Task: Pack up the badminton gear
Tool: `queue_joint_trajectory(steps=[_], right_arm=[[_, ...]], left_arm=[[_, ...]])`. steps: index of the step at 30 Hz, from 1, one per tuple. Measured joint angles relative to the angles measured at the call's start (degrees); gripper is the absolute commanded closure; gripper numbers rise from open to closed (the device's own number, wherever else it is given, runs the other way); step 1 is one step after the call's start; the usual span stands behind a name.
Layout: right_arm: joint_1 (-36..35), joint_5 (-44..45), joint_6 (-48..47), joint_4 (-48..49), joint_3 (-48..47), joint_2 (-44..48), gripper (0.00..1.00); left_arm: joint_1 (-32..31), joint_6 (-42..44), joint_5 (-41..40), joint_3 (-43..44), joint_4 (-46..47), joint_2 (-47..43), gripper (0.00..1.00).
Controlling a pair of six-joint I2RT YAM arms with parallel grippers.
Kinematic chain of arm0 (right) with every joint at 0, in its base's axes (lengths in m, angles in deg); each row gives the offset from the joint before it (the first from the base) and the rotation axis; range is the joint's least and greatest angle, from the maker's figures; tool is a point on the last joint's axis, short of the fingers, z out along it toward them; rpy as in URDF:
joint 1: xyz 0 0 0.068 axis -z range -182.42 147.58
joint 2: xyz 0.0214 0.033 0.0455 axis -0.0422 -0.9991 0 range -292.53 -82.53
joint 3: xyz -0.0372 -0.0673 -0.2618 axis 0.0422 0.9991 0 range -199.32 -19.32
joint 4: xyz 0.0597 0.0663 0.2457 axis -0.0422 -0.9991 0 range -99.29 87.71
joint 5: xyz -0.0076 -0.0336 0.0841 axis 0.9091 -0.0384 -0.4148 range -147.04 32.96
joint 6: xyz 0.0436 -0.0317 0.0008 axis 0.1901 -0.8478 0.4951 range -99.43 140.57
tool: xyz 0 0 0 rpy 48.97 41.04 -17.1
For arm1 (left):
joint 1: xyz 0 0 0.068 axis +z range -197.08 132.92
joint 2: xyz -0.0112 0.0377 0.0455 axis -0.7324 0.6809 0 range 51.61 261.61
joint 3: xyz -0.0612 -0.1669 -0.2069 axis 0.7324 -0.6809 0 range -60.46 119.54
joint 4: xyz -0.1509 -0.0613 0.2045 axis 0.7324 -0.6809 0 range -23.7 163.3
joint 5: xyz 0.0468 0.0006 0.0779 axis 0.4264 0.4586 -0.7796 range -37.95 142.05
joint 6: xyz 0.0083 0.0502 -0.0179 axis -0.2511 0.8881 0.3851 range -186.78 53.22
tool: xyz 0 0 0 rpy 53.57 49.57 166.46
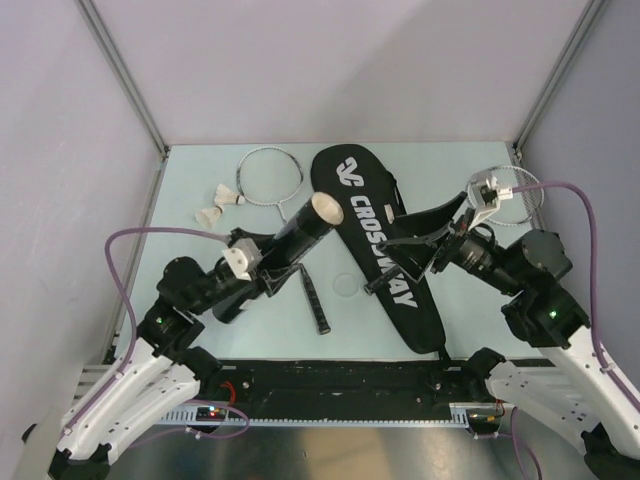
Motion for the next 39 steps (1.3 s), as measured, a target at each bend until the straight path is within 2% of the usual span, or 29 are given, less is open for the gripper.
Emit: queue_joint_trajectory(steps=[7,10,16,20,24,28,32,34,36,39], right_arm=[[-4.79,-4.72,-0.35,15.21,11.30,-1.86,0.01],[-8.22,-5.33,-0.31,21.42,14.56,-6.10,0.01],[-13.40,-6.49,-0.11,36.06,15.34,-16.70,0.01],[-15.56,-8.02,-0.09,45.11,15.34,-22.95,0.04],[-16.68,-10.38,0.17,53.70,15.43,-28.24,0.13],[-17.05,-13.18,0.39,60.54,15.54,-31.45,0.13],[-17.18,-15.41,0.48,62.97,15.47,-32.81,0.13],[-17.27,-16.35,0.52,62.93,15.19,-33.38,0.17],[-17.29,-17.57,0.48,62.45,14.45,-33.97,0.27],[-17.29,-19.89,-0.35,60.85,12.66,-34.67,0.51]], left_arm=[[-0.11,-16.87,0.15,4.00,14.25,2.23,0.63],[-0.46,-23.93,0.02,4.59,21.66,3.43,0.62],[-2.03,-34.71,-0.02,5.14,33.51,6.62,0.61],[-3.21,-38.10,-0.04,5.20,37.97,8.15,0.58],[-4.15,-39.30,0.13,5.20,40.39,8.55,0.54],[-4.35,-39.30,1.11,5.07,42.01,7.74,0.50],[-4.52,-38.99,3.26,4.00,43.85,6.29,0.48],[-4.61,-39.01,3.91,3.19,44.48,5.73,0.46],[-4.61,-38.99,4.42,2.32,45.07,5.11,0.45],[-4.61,-39.23,4.55,1.75,46.10,4.92,0.43]])
